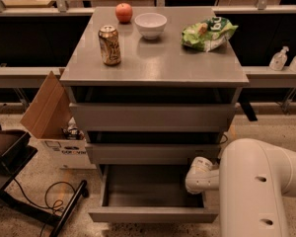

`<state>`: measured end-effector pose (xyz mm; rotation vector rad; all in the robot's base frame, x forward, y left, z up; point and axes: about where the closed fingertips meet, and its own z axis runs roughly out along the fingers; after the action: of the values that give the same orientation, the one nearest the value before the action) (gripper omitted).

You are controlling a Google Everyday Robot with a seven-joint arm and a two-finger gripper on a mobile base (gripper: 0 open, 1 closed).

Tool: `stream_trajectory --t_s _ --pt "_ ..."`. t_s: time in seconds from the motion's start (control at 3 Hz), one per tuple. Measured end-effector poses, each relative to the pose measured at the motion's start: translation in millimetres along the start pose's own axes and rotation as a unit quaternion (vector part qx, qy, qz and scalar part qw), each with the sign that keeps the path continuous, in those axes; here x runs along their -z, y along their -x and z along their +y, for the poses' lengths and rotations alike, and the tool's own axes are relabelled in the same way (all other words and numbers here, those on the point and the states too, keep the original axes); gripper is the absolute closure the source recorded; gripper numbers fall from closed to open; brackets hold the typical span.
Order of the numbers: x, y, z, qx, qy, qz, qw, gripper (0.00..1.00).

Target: Open bottom drawer

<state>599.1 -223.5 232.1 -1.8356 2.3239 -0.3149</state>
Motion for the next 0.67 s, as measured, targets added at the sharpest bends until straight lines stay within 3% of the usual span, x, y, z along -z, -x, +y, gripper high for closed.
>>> stream_trajectory --t_s 0.67 --pt "-14.6 3.1 9.5 -0.001 0.015 -0.002 0.9999 1.0"
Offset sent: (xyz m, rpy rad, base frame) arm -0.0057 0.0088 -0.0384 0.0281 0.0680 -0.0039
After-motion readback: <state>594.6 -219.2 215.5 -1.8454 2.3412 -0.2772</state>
